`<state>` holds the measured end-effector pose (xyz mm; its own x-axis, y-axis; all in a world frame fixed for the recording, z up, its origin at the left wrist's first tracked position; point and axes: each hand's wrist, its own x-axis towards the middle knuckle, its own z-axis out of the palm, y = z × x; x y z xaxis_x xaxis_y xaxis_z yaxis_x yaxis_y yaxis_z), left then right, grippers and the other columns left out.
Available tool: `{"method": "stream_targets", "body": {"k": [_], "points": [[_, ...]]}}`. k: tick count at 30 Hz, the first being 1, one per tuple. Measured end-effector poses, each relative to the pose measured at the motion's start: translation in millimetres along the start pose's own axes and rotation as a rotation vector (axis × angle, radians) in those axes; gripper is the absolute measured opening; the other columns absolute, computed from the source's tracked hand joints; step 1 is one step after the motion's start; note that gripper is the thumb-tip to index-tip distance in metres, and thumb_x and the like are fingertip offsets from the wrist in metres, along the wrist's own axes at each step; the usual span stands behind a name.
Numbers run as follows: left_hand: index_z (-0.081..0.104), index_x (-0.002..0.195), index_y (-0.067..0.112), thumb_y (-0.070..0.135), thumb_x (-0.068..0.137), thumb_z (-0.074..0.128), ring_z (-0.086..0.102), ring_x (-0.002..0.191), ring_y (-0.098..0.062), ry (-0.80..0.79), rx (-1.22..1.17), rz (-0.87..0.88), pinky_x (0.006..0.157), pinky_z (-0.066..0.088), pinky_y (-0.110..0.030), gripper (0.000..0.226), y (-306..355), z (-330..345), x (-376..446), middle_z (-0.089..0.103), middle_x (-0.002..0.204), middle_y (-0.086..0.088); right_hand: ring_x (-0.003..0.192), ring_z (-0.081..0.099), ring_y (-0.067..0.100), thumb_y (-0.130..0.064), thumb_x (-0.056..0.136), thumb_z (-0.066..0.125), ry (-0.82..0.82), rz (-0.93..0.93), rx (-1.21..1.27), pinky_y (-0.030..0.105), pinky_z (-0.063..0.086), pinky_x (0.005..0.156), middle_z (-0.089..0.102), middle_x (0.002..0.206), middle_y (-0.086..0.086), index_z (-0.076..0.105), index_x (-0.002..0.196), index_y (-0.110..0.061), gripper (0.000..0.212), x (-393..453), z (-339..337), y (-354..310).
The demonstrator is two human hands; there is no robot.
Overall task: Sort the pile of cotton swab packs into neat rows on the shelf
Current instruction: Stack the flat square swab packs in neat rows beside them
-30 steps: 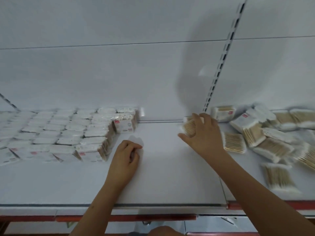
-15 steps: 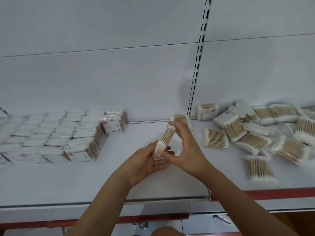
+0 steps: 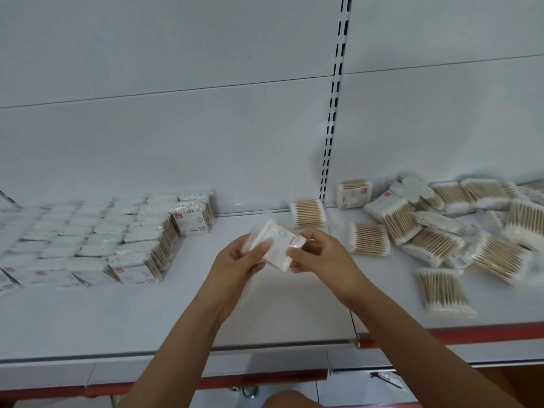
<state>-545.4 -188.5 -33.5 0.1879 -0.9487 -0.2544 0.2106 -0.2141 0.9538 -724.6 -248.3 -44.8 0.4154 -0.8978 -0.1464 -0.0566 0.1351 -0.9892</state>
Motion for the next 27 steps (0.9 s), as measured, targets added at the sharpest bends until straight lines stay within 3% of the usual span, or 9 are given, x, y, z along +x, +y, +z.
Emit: {"method": "stream_targets", "body": {"k": [2,5,7,11,15,18,21,25,27], "points": [[0.067,0.123,0.006,0.020,0.095,0.065,0.069,0.111,-0.023,0.003,-0.124,-0.017,0.100,0.051,-0.036,0.031,-10,3,2,0.073,0.118,-0.010,0.084,0.075,0.021,-0.019,0.091,0.071,-0.026,0.042,0.040,0.033,0.060,0.083,0.075,0.097,0.008,0.064,0.106,-0.006,0.022,1,7,0],[0.067,0.121,0.006,0.017,0.100,0.059,0.071,0.108,-0.025,0.142,-0.181,0.008,0.098,0.053,-0.039,0.025,-20,4,7,0.074,0.115,-0.010,0.083,0.071,0.010,-0.039,0.092,0.067,0.095,-0.108,-0.322,0.028,0.056,0.085,0.073,0.094,-0.002,0.068,0.104,-0.014,0.028,16,3,6],[0.066,0.120,0.010,0.017,0.100,0.059,0.073,0.103,-0.025,0.241,-0.123,0.064,0.090,0.059,-0.039,0.022,-23,-1,10,0.075,0.112,-0.007,0.100,0.062,0.013,-0.037,0.091,0.068,0.263,-0.299,-0.682,0.025,0.047,0.091,0.066,0.113,-0.001,0.063,0.118,-0.015,0.035,39,-17,7],[0.064,0.120,0.009,0.020,0.101,0.058,0.075,0.092,-0.028,0.299,0.028,0.129,0.072,0.062,-0.032,0.023,-30,-12,7,0.074,0.111,-0.008,0.132,0.039,0.033,-0.023,0.090,0.067,0.104,-0.281,-1.150,0.041,0.034,0.108,0.039,0.148,0.010,0.044,0.142,-0.014,0.058,84,-56,13],[0.060,0.120,0.010,0.025,0.103,0.053,0.076,0.082,-0.028,0.255,0.135,0.181,0.057,0.059,-0.029,0.024,-33,-13,3,0.076,0.103,-0.008,0.107,0.058,0.025,-0.023,0.089,0.068,0.148,-0.333,-1.064,0.036,0.051,0.089,0.049,0.130,0.007,0.057,0.128,-0.012,0.042,95,-62,21],[0.058,0.115,0.007,0.025,0.104,0.052,0.075,0.075,-0.030,0.249,0.154,0.189,0.047,0.052,-0.027,0.023,-32,-14,5,0.077,0.097,-0.011,0.082,0.058,0.018,-0.021,0.091,0.063,0.268,-0.434,-0.976,0.029,0.046,0.075,0.056,0.114,0.004,0.062,0.114,-0.010,0.025,88,-55,17],[0.059,0.115,0.009,0.025,0.102,0.057,0.072,0.071,-0.029,0.258,0.152,0.170,0.046,0.046,-0.027,0.020,-35,-18,9,0.076,0.093,-0.013,0.087,0.050,0.011,-0.025,0.094,0.060,0.311,-0.460,-0.816,0.030,0.042,0.078,0.057,0.101,-0.007,0.061,0.112,-0.019,0.019,74,-40,2],[0.062,0.117,0.016,0.022,0.099,0.062,0.062,0.070,-0.028,0.222,0.140,0.153,0.055,0.043,-0.033,0.018,-40,-22,11,0.074,0.088,-0.018,0.094,0.047,0.009,-0.024,0.103,0.049,0.108,-0.586,-0.737,0.025,0.037,0.083,0.055,0.102,-0.014,0.055,0.122,-0.022,0.020,56,-20,-28],[0.063,0.119,0.018,0.018,0.100,0.061,0.059,0.071,-0.025,0.199,0.116,0.136,0.056,0.044,-0.032,0.019,-38,-23,10,0.073,0.092,-0.019,0.076,0.053,0.001,-0.030,0.103,0.050,-0.070,-0.516,-0.682,0.015,0.040,0.071,0.055,0.089,-0.013,0.048,0.127,-0.027,0.024,46,-8,-44]]}}
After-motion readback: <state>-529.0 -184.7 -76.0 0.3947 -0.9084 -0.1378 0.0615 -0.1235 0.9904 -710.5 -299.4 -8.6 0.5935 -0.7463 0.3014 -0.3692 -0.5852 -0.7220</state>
